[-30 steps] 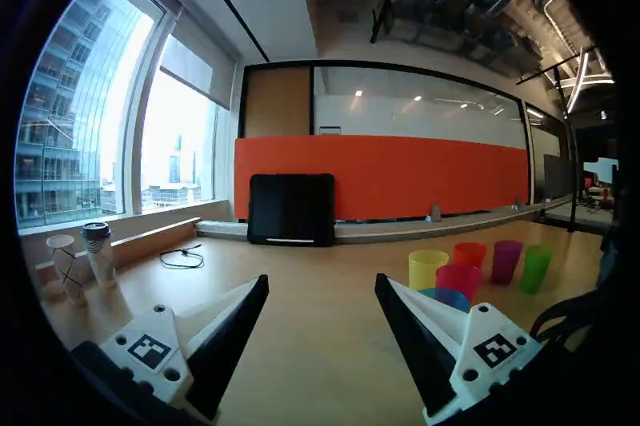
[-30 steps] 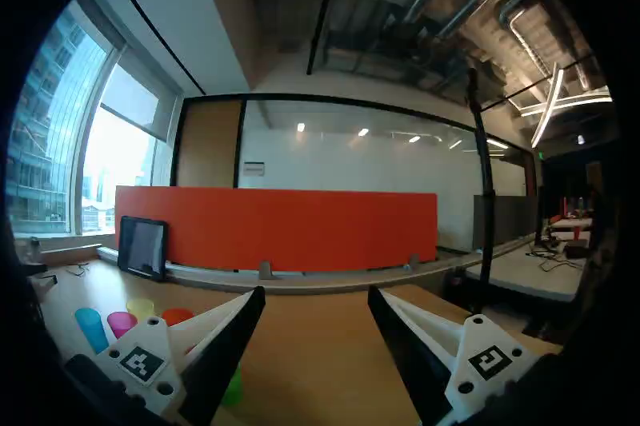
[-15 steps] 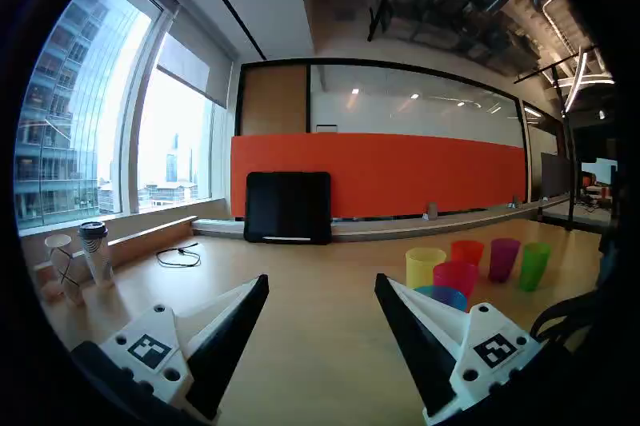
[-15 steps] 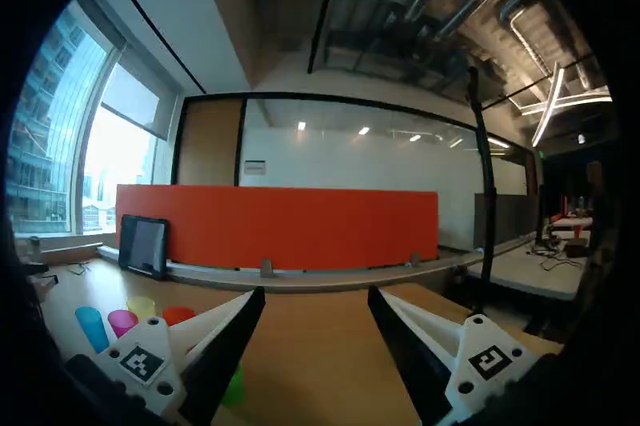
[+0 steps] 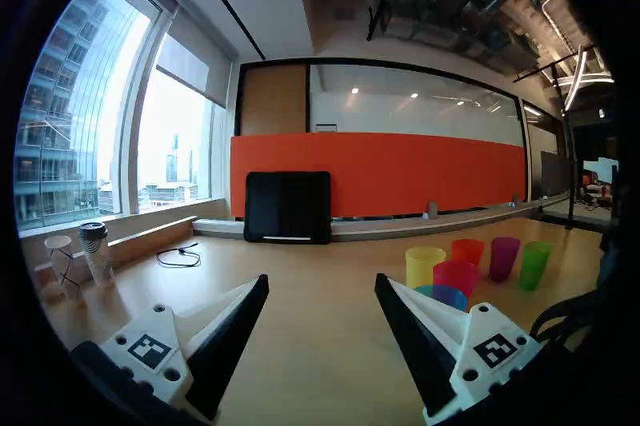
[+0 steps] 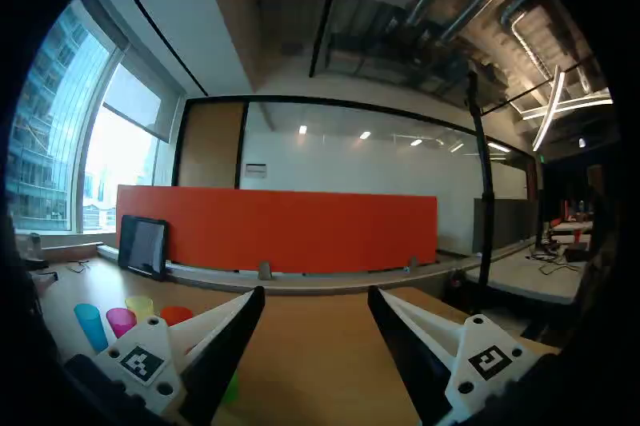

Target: Pour water

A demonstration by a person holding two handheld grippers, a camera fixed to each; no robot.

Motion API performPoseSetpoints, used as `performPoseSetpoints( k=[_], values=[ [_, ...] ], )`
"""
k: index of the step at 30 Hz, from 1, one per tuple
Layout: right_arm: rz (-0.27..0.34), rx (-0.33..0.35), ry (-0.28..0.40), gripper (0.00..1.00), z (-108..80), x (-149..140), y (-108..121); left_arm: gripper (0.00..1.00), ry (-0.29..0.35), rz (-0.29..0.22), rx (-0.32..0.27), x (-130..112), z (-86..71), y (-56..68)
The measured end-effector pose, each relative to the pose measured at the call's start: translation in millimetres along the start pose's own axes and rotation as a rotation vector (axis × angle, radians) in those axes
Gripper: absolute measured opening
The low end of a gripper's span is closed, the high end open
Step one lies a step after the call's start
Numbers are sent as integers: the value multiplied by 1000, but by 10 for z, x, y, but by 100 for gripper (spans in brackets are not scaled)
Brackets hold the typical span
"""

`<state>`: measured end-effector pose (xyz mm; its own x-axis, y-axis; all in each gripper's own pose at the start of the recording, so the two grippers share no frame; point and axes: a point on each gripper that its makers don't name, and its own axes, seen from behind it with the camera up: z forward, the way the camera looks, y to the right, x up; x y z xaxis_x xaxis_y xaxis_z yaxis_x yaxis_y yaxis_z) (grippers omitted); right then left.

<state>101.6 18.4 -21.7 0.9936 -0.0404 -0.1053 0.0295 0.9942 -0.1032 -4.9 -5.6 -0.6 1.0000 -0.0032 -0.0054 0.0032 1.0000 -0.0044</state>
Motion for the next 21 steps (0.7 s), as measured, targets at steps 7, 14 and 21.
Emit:
performPoseSetpoints(
  k=[7, 14, 21],
  values=[
    [-13, 25, 4, 100, 33, -88, -24, 99, 0, 0, 0, 1, -7, 1],
    [-5, 44, -2, 100, 108, -270, -53, 99, 0, 0, 0, 1, -4, 4],
    [17, 51, -23, 100, 154, -476, -59, 99, 0, 0, 0, 0, 0, 8]
  ],
)
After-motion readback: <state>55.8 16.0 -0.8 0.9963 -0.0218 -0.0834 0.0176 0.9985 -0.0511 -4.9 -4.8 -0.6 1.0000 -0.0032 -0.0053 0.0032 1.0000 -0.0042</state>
